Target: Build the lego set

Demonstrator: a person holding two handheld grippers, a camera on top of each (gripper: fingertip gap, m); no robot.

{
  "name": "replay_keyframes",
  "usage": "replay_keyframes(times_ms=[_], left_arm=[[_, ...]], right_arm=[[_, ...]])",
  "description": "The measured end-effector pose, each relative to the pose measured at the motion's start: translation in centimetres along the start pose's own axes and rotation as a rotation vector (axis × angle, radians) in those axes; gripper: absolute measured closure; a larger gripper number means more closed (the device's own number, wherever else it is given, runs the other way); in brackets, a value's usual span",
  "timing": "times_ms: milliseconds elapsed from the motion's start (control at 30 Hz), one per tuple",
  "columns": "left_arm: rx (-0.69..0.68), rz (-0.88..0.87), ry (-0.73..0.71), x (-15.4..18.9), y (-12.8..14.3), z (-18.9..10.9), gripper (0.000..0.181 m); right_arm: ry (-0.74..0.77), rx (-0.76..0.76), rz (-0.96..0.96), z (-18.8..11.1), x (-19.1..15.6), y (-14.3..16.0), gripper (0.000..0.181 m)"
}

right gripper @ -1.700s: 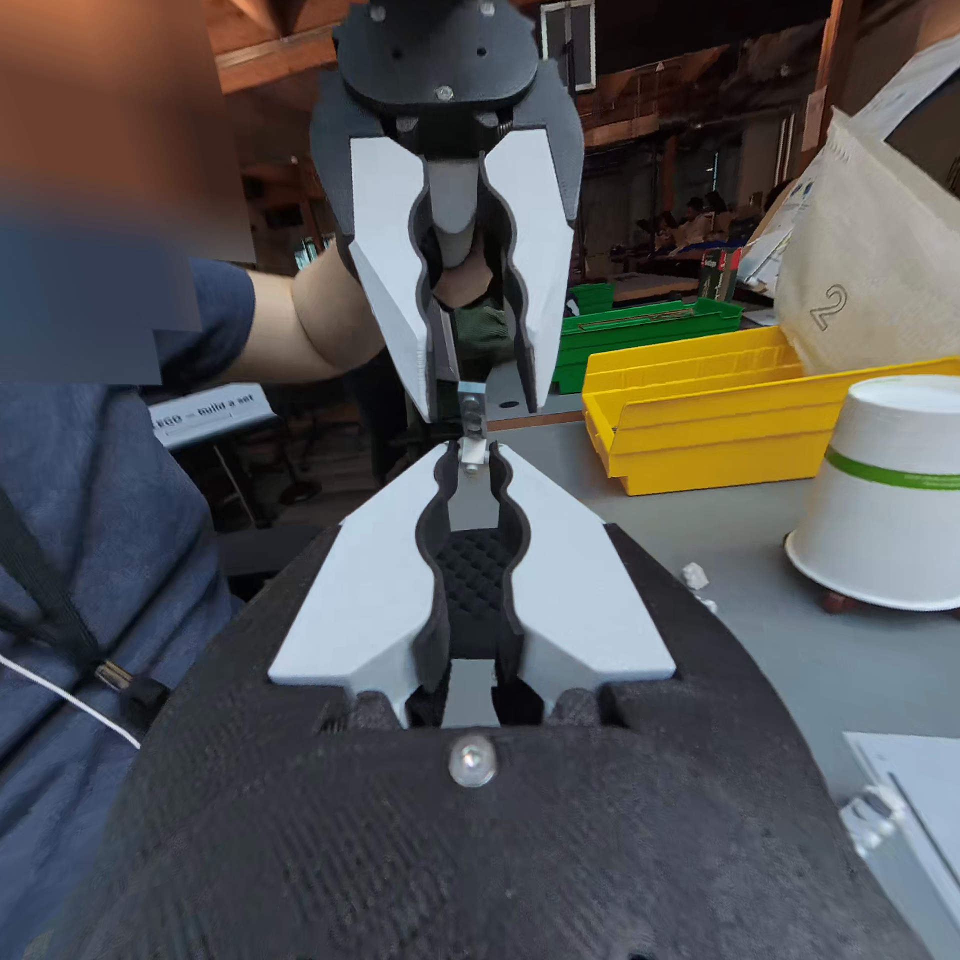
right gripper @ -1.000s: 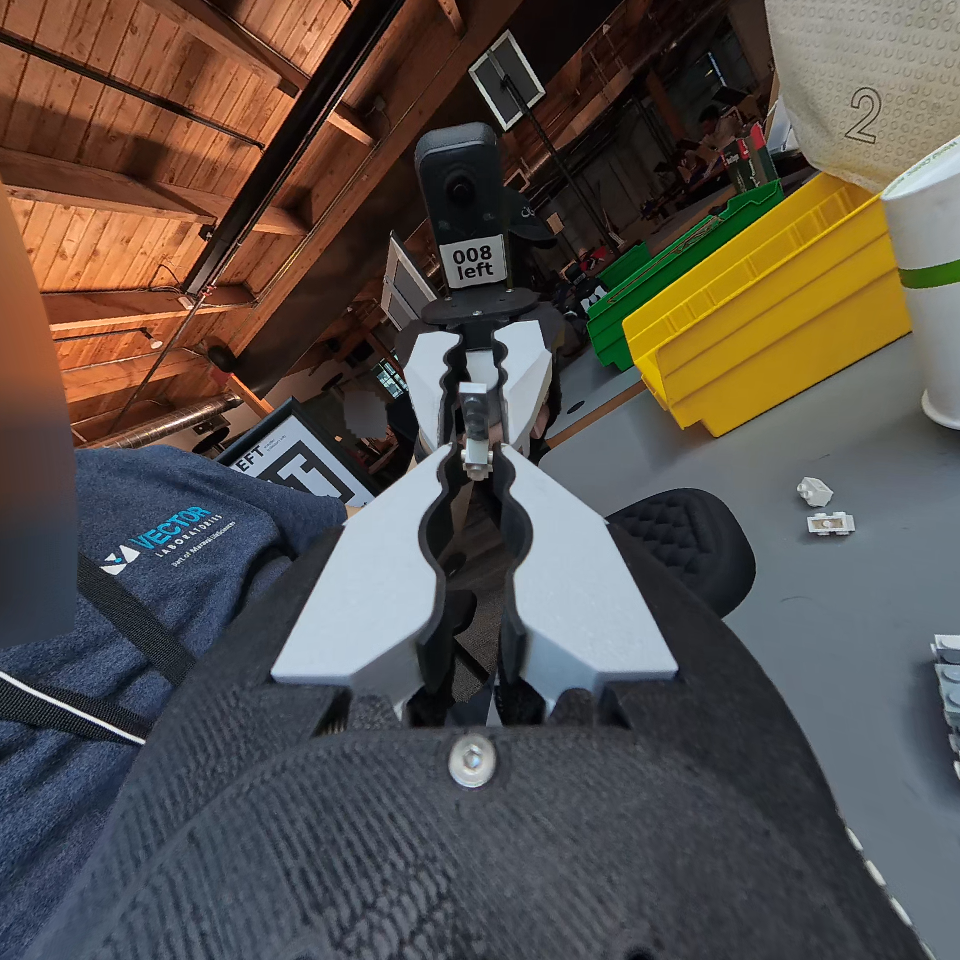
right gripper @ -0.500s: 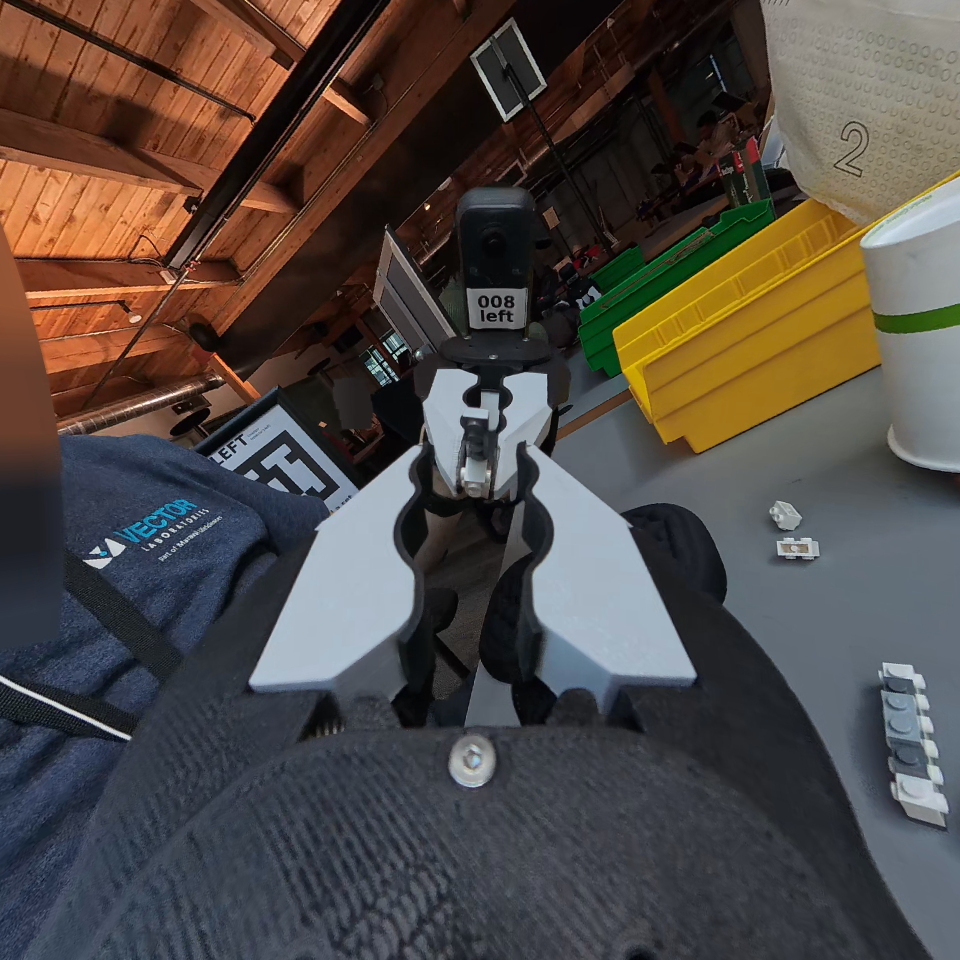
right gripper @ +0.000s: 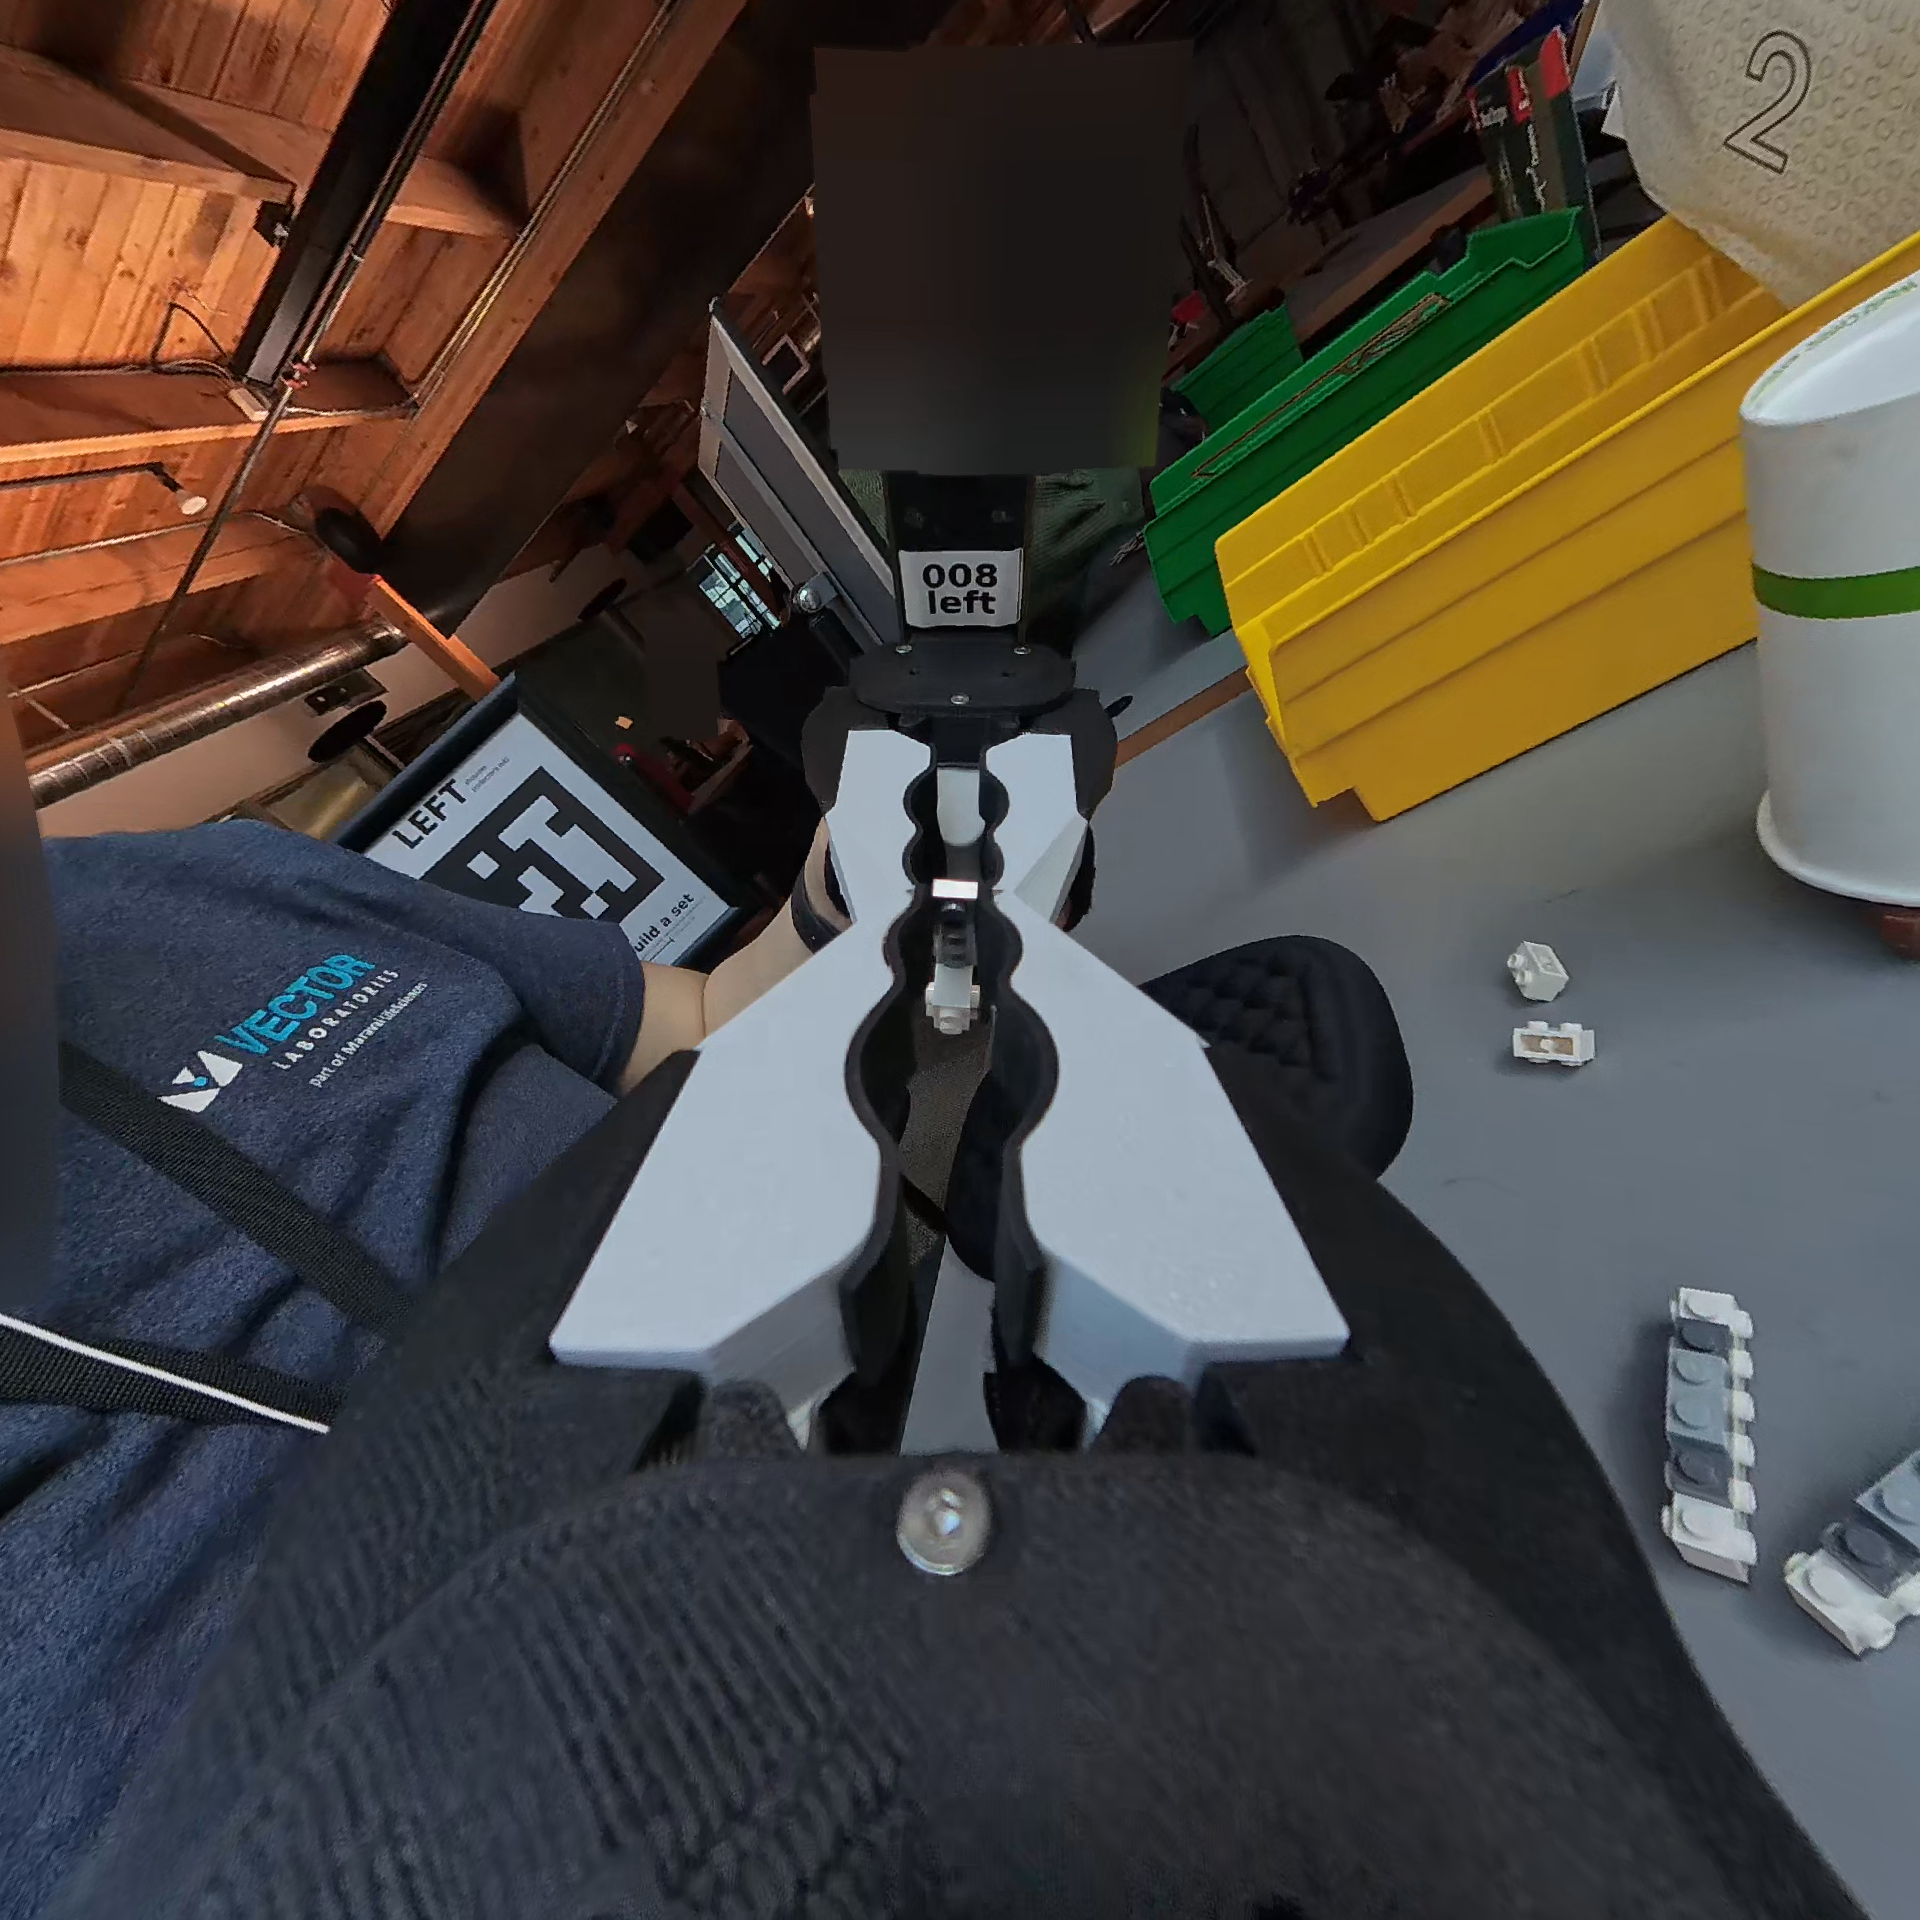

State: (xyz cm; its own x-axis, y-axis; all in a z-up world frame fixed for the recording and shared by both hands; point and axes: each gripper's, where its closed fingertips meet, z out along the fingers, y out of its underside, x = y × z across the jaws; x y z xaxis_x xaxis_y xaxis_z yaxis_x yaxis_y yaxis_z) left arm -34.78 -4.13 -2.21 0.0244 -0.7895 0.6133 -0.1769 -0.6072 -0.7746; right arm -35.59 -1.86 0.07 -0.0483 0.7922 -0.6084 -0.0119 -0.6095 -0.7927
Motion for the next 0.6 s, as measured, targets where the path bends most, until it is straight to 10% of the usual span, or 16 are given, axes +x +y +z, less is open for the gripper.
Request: replay_keyframes(times_ms=[600], left_arm=[[0.000, 0.002, -0.094, -1.1, 1.4, -3.0, 0.172]], right_arm=[[-0.030, -0.147, -0.053, 4.1, 0.8, 0.8, 0.174]])
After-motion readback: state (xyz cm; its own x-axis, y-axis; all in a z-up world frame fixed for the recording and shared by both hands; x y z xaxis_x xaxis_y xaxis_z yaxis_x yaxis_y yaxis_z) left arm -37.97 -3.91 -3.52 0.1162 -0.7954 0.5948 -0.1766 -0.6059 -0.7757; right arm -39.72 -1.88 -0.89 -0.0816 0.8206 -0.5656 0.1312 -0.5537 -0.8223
